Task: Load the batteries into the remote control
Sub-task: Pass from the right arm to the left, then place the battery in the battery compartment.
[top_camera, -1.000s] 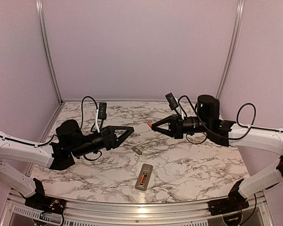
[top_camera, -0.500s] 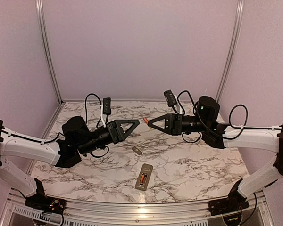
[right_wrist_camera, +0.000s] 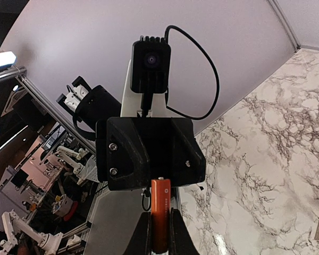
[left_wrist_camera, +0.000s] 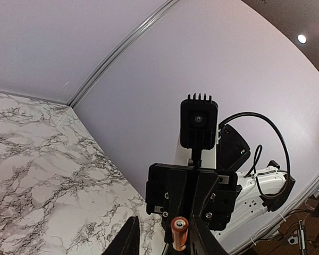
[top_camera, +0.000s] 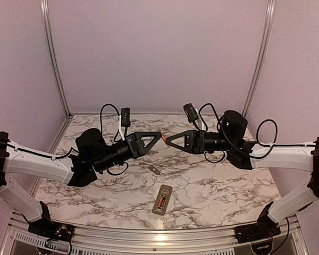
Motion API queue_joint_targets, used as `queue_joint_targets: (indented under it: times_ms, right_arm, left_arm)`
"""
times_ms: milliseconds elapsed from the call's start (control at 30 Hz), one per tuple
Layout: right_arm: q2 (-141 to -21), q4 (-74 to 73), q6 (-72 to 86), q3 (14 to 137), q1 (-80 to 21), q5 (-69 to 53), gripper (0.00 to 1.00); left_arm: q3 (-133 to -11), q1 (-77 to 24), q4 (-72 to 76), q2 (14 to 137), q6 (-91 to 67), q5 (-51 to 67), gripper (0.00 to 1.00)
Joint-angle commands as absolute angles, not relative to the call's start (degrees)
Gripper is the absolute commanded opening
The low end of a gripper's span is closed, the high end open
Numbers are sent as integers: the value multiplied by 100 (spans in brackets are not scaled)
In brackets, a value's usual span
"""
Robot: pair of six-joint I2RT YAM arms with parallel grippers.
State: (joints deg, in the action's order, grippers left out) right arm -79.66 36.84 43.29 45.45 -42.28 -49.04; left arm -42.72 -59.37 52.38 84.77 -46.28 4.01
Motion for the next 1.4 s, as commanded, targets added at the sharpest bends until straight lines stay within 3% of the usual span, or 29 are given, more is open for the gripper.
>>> queue_joint_targets:
  times_ms: [0, 267, 600, 633, 733, 967, 1133, 1367]
  right_arm:
    - [-8005, 3839, 4325, 4530, -4285, -4962, 0]
    - [-8027, 3867, 4325, 4525, -4304, -4963, 0]
    - [-8031, 3860, 4249, 4465, -4312, -4990, 1]
    - [-8014, 3783, 4175, 4471, -4315, -4993, 6]
    - [-7848, 3120, 3672, 4563, -4315, -4868, 37]
    - [-7162, 1270, 2503, 4457, -3990, -4150, 65]
    - [-6936, 443, 2172, 4155, -3507, -3641, 66]
    - [-7317, -318, 1787, 4090, -3456, -3019, 49]
  left_arm:
    - [-4458, -5994, 5308, 8625, -4646, 539, 33]
    - [-4594, -6033, 5270, 8715, -4606, 682, 26]
    - [-4585, -6047, 5219, 8614, -4515, 756, 0]
    - [-4581, -6045, 5133, 8571, -4484, 748, 0]
    - [-4592, -6034, 4462, 8392, -4340, 672, 0]
    - [-4739, -6029, 1801, 8034, -3930, 411, 0]
    - [-4813, -6047, 916, 8273, -3746, 475, 0]
    - [-5491, -6351, 164, 9329, -3533, 642, 0]
